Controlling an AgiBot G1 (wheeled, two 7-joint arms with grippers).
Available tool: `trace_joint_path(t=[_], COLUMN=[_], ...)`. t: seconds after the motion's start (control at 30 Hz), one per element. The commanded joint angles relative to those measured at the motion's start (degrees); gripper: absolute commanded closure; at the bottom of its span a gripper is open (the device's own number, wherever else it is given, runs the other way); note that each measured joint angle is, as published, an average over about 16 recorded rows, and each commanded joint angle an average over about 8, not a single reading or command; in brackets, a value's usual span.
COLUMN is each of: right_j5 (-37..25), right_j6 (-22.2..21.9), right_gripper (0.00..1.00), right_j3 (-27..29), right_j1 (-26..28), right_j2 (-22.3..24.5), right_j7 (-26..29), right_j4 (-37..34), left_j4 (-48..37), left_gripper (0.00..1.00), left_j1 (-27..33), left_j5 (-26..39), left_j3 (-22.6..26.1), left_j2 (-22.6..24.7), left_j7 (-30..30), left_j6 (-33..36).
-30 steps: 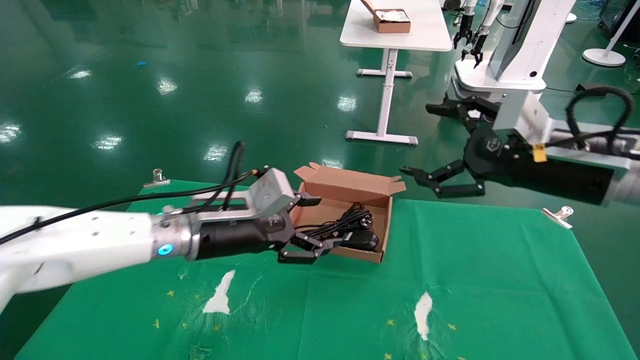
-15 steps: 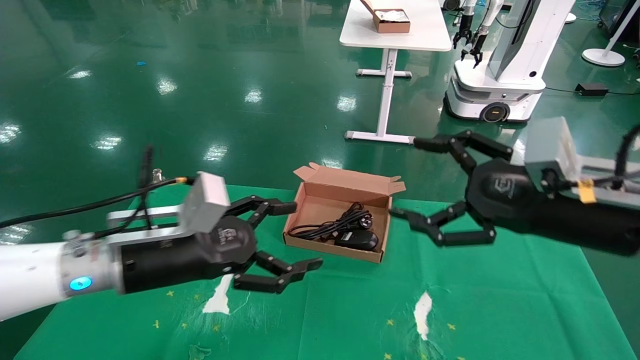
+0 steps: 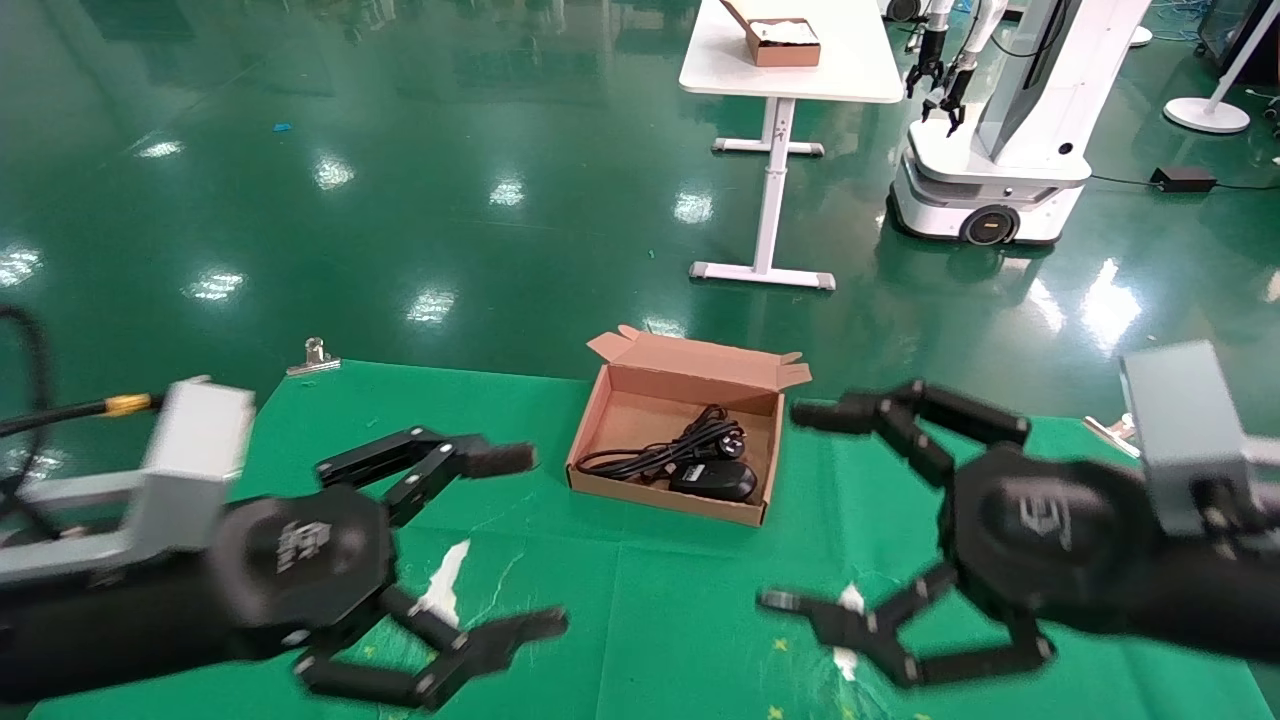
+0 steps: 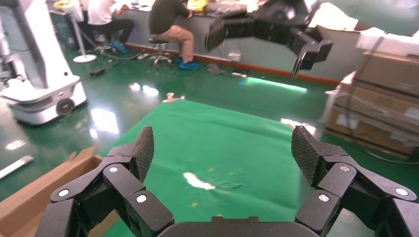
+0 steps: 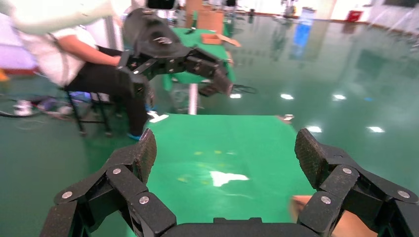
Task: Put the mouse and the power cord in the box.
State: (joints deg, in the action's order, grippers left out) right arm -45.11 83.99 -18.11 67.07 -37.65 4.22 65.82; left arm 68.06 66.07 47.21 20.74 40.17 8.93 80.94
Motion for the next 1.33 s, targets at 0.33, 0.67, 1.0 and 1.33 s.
trace_joint_path(t=[0.33, 0.67, 1.0, 1.33], right_j5=[3.9, 3.9, 3.5, 3.4], right_j6=[2.0, 1.9, 1.8, 1.8], right_gripper=[0.0, 0.0, 0.0, 0.0], right_j3=[2.4, 2.4, 2.2, 2.2], right_j1=[-6.7, -6.5, -5.9, -5.7], right_j2=[3.1, 3.0, 2.8, 2.7], right_j7=[7.4, 7.1, 6.8, 6.7], right_j4=[9.6, 9.1, 8.3, 8.0], left_j4=[6.6, 6.4, 5.9, 5.6], left_gripper=[0.0, 0.0, 0.0, 0.0], left_j1=[-5.4, -5.3, -4.8, -4.6], left_j5=[-6.5, -6.3, -5.7, -5.5], left_j3=[-5.7, -5.5, -5.0, -4.9], left_j2=[-6.2, -6.0, -5.5, -5.3], left_j7=[2.1, 2.0, 1.9, 1.9], left_j6=[5.7, 5.5, 5.1, 4.9])
